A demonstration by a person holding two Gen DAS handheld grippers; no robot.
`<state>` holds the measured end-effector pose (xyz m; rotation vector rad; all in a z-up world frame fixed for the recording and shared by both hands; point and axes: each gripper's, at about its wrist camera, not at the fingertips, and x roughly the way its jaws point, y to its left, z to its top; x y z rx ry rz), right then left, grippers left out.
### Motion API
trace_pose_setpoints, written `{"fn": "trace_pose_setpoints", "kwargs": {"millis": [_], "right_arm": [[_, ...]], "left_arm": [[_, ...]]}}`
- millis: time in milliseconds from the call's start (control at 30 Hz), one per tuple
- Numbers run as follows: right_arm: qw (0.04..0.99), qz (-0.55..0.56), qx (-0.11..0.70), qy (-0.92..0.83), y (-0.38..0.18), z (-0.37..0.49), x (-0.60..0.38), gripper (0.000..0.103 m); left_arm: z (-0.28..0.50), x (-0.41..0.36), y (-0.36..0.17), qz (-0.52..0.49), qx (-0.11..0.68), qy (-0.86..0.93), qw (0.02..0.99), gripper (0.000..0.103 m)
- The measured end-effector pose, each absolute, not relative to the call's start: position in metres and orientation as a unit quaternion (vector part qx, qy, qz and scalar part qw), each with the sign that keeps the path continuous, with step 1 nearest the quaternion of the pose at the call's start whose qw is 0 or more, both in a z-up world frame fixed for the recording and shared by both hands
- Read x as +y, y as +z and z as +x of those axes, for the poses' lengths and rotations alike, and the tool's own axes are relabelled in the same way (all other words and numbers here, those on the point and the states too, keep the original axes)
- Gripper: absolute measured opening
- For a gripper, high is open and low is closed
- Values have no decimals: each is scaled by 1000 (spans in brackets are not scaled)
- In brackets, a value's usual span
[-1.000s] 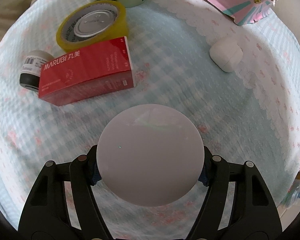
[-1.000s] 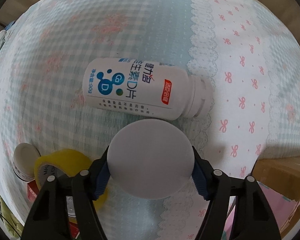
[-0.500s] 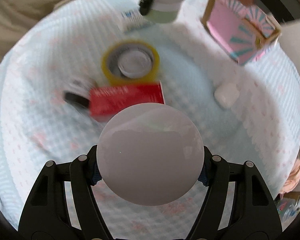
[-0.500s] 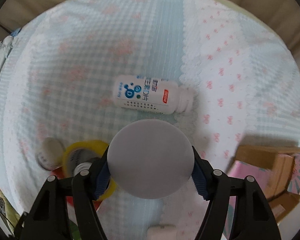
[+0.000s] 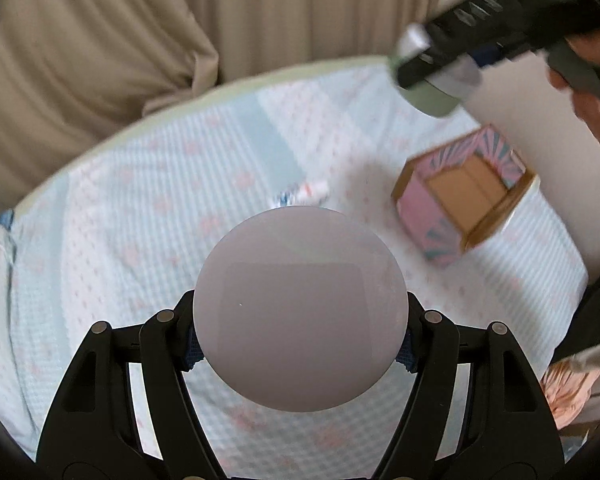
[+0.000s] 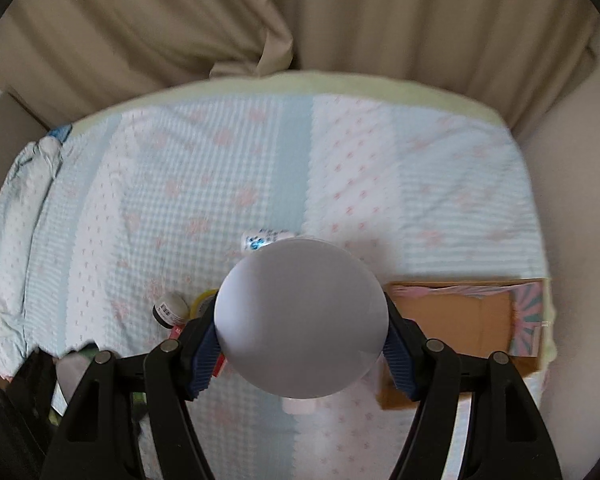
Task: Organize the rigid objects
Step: 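Carry both white jars toward the cardboard box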
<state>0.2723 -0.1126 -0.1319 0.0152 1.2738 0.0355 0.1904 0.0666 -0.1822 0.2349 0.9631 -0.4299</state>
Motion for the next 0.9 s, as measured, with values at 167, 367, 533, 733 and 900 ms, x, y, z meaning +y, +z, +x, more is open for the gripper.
{"fn": "trace_pose_setpoints", "kwargs": {"millis": [167,367,533,733,900], "right_arm": [[817,16,577,17,-92,254,-161,66],[824,17,565,28,-65,222,-229,66],[821,14,569,30,-66,203,-295,66],[810,11,585,22,-93,180,-368,66],[802,7,597,19,-123,172,-417,66]], "left_arm": [[188,28,-137,110,435,-194,873,68],[184,-39,-108,96,429,-181,880,68],[185,-103,-109,84,433,-177,880,68],[187,-180,-131,71,453,-182,870,68],[201,-240,-159,77,475,-184,857,68]]}}
